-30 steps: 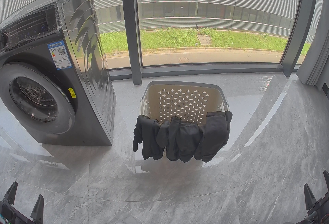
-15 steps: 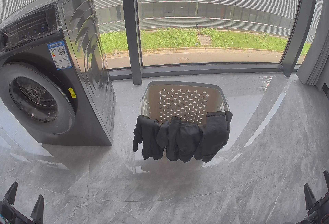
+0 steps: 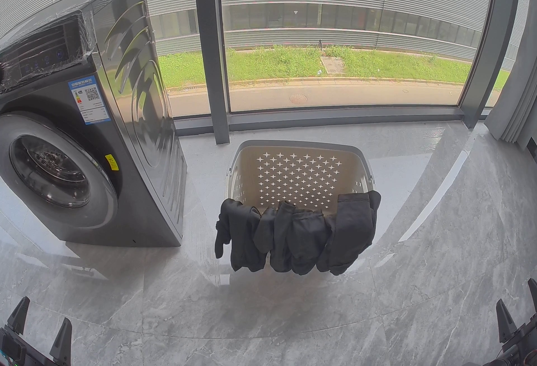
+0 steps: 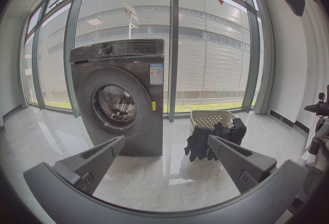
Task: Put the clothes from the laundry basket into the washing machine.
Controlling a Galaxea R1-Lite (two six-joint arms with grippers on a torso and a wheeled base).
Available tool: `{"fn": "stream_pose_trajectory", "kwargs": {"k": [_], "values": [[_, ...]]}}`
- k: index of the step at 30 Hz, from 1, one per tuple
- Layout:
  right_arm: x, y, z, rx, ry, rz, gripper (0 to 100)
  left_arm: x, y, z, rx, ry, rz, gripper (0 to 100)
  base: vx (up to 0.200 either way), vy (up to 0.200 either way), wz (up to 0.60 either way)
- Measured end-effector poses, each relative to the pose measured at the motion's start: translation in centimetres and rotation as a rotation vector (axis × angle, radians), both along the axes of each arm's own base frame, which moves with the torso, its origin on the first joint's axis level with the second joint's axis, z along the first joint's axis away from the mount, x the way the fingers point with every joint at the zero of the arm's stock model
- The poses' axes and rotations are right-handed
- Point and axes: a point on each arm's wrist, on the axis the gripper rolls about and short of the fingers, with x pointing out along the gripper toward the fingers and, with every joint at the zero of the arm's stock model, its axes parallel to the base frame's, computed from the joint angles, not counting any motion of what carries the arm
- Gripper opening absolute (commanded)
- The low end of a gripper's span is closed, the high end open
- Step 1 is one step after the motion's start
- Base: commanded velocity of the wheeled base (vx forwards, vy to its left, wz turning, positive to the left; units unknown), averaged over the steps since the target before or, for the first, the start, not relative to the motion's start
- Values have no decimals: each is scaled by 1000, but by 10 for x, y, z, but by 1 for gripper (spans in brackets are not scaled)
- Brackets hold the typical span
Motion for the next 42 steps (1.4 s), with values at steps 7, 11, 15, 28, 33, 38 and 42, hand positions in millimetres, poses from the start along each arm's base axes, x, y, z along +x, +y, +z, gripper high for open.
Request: {"fn": "stream_pose_trajectory", "kwargs": {"k": [7,11,15,28,33,38,42], "values": [[0,0,0,0,0,0,100,0,0,0,-2,0,0,100,114,0,0],[0,0,0,0,0,0,100,0,0,0,-2,0,0,100,200,0,0],[0,0,0,0,0,0,100,0,0,0,-3,0,1,100,200,0,0],[0,0,0,0,0,0,100,0,0,0,-4,0,1,100,62,0,0],[0,0,0,0,0,0,100,0,0,0,-4,0,2,100,0,-200,0],[0,0,0,0,0,0,100,0,0,0,-5,0,5,100,0,-40,0],[0,0,0,0,0,0,100,0,0,0,-5,0,7,100,0,0,0]]}}
